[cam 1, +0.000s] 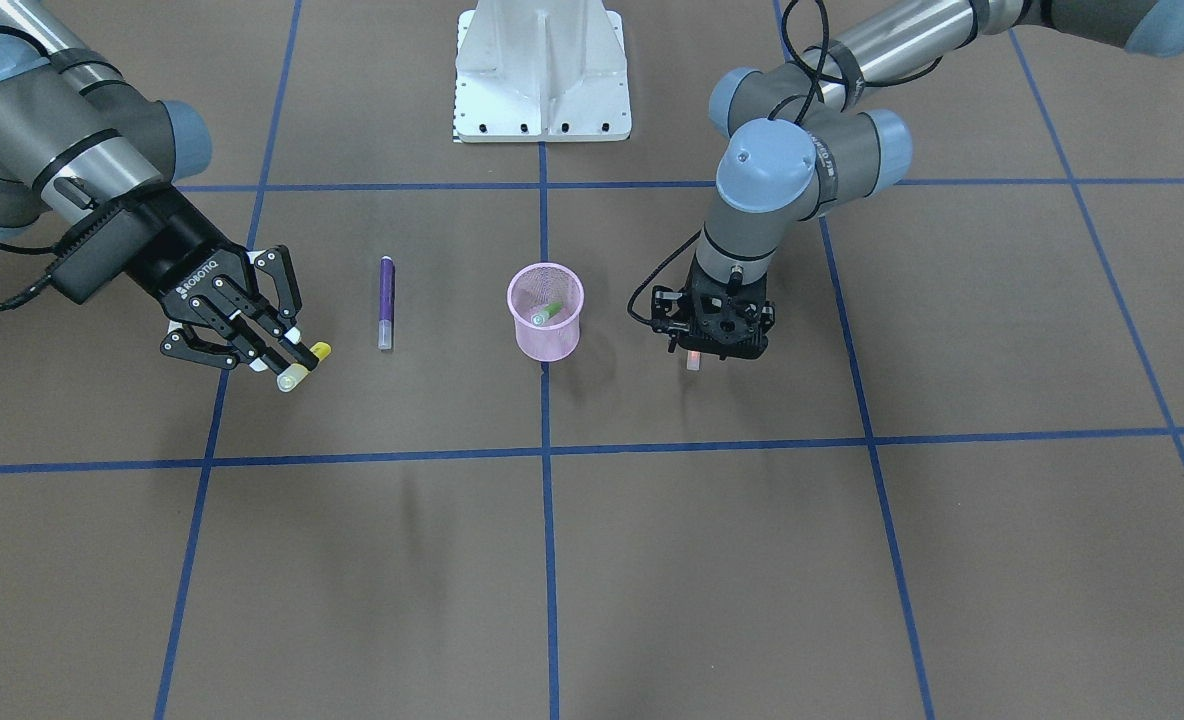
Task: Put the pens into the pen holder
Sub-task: 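Move the left gripper to the orange highlighter while the right gripper lifts the yellow highlighter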
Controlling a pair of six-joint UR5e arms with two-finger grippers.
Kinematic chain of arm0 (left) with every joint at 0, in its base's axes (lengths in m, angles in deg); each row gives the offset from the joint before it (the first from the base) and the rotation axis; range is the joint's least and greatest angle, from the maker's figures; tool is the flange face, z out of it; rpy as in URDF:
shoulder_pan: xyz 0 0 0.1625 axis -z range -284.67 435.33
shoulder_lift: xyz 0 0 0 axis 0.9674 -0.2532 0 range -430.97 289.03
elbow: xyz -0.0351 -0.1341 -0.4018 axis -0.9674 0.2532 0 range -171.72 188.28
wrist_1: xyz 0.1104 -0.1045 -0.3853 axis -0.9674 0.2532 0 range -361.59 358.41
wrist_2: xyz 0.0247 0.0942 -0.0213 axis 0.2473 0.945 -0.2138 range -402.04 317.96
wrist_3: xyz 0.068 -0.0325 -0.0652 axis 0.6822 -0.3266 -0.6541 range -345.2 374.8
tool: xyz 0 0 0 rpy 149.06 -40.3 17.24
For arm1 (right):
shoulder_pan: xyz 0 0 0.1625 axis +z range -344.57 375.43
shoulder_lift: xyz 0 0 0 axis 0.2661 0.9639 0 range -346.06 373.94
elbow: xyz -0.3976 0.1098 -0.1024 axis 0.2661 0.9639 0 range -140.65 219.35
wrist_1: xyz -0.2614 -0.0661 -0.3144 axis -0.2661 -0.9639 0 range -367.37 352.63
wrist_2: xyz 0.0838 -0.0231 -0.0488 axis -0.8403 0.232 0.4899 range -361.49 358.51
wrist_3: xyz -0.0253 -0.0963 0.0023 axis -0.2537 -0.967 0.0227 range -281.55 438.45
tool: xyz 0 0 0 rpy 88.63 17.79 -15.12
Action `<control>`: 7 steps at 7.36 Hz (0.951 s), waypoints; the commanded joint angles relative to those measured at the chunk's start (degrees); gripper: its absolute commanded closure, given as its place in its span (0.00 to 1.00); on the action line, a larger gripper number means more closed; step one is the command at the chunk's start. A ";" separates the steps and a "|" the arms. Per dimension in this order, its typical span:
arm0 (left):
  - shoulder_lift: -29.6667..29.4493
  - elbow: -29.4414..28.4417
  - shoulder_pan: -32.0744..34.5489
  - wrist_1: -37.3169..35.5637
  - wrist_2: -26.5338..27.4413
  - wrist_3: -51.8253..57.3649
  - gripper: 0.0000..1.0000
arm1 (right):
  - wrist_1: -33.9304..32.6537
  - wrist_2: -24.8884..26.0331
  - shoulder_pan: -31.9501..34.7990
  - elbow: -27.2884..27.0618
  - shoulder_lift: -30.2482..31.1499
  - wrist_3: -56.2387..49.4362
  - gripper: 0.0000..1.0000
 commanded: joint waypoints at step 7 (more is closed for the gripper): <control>0.37 -0.89 -0.71 -0.34 -2.90 0.11 0.46 | 0.01 -0.07 -0.21 0.02 -0.08 0.08 1.00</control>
